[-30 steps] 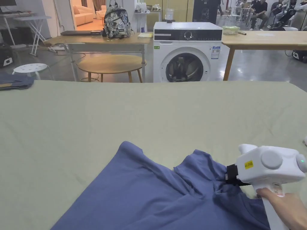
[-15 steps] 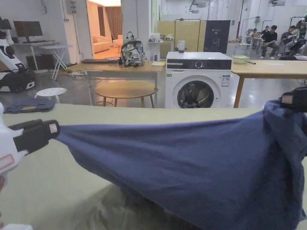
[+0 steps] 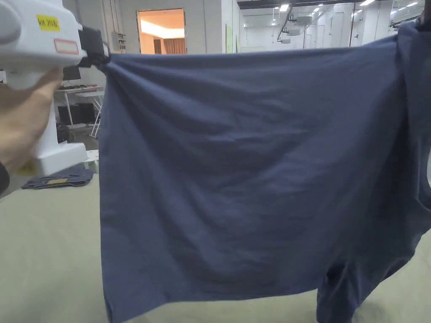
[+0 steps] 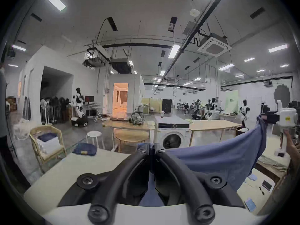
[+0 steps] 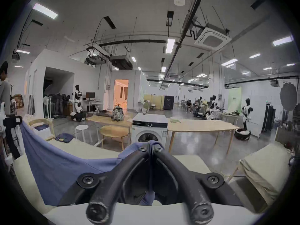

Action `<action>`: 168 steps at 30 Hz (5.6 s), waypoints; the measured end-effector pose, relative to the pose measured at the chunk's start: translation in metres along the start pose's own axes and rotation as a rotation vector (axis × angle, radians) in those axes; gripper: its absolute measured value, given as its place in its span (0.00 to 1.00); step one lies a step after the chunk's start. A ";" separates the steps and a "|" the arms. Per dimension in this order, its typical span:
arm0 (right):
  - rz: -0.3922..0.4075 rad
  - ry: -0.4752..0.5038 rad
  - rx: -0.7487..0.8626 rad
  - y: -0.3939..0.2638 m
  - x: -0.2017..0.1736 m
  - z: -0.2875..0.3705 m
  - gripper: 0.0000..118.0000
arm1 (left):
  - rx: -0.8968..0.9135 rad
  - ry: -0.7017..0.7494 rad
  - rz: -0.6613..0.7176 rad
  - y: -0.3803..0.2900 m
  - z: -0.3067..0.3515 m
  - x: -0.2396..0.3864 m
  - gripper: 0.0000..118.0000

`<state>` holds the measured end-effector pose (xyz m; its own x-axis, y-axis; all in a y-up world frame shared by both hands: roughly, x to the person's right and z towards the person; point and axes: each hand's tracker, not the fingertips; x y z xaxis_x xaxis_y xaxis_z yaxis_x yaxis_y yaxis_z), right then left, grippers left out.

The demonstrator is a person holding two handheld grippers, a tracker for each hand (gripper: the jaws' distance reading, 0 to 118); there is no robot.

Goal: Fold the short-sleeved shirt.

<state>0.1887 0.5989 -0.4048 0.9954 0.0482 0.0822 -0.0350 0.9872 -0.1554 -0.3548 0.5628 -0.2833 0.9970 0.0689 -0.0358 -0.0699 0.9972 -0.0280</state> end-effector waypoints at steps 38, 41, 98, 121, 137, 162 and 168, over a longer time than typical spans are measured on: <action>-0.235 0.280 -0.264 -0.349 0.038 0.115 0.00 | -0.256 -0.095 0.183 -0.335 0.171 -0.052 0.00; -0.267 0.271 -0.338 -0.412 0.056 0.166 0.00 | -0.327 -0.082 0.307 -0.378 0.217 -0.057 0.00; -0.087 0.230 -0.338 -0.472 0.011 0.269 0.00 | -0.757 0.086 0.139 -0.485 0.233 -0.034 0.00; -0.251 0.215 -0.457 -0.510 0.042 0.243 0.07 | -0.641 0.017 0.254 -0.433 0.227 -0.029 0.00; -0.211 0.216 -0.457 -0.444 0.004 0.029 0.06 | -0.596 -0.001 0.182 -0.404 0.027 -0.082 0.00; -0.087 0.055 -0.109 -0.469 -0.018 0.204 0.58 | -0.148 -0.087 0.030 -0.370 0.191 0.032 0.48; -0.052 0.103 -0.128 -0.464 -0.021 0.208 0.13 | -0.126 -0.119 0.094 -0.366 0.195 0.056 0.61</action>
<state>0.1652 0.1716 -0.1294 0.9997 -0.0245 -0.0066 0.0217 0.9603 -0.2781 -0.2670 0.2080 -0.0799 0.9823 0.1719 0.0737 -0.1590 0.9750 -0.1553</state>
